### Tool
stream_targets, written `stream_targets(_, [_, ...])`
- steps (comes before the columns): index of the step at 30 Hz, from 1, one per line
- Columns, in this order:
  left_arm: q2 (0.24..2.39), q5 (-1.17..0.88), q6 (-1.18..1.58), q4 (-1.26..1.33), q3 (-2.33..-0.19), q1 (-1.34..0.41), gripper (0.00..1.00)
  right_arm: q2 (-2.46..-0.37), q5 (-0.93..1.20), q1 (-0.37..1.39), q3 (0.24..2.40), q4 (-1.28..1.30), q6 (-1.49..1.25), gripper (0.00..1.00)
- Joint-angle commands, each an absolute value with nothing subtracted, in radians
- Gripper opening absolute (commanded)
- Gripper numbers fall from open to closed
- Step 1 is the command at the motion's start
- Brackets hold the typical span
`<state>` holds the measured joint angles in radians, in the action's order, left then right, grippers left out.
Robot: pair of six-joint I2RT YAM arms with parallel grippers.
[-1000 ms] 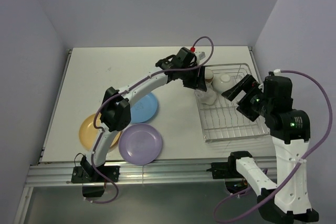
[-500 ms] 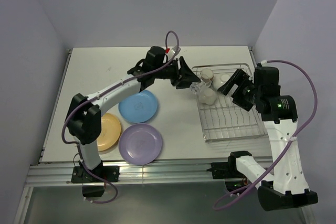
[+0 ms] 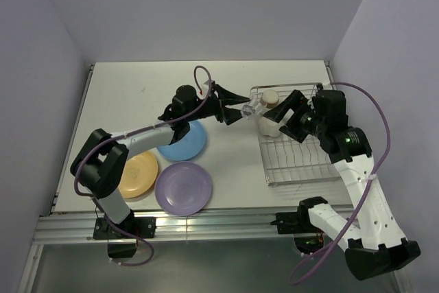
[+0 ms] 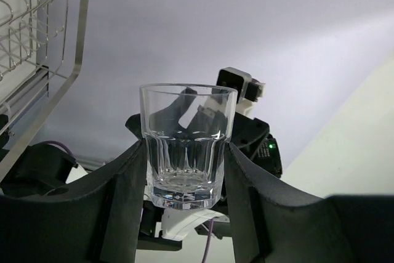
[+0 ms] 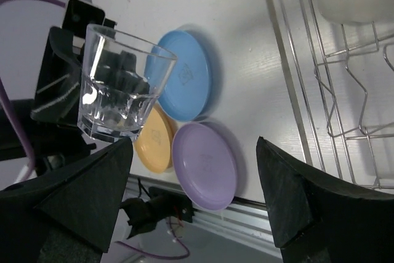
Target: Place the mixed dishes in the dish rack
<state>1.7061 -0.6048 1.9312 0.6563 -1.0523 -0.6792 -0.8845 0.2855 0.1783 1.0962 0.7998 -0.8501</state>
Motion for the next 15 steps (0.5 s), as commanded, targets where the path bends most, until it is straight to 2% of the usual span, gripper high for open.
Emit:
stream_targets(1, [1.612, -0.597, 1.926, 0.556, -1.173, -0.661, 0.0, -0.92, 0.24, 0.232, 1.242, 0.77, -0.741, 0.89])
stream_targets(3, [1.603, -0.607, 1.859, 0.311, -1.241, -0.658, 0.0, -0.939, 0.213, 0.244, 1.269, 0.784, -0.692, 0.91])
stream_targets(6, [1.582, -0.585, 1.793, 0.16, -1.269, -0.655, 0.0, -0.95, 0.267, 0.244, 1.27, 0.772, -0.739, 0.93])
stream_targets(8, [1.559, -0.56, 1.793, 0.156, -1.259, -0.65, 0.0, -0.943, 0.328, 0.242, 1.233, 0.712, -0.876, 0.94])
stream_targets(15, [1.526, -0.523, 1.871, 0.409, -1.138, -0.641, 0.0, -0.933, 0.509, 0.242, 1.112, 0.526, -1.329, 0.94])
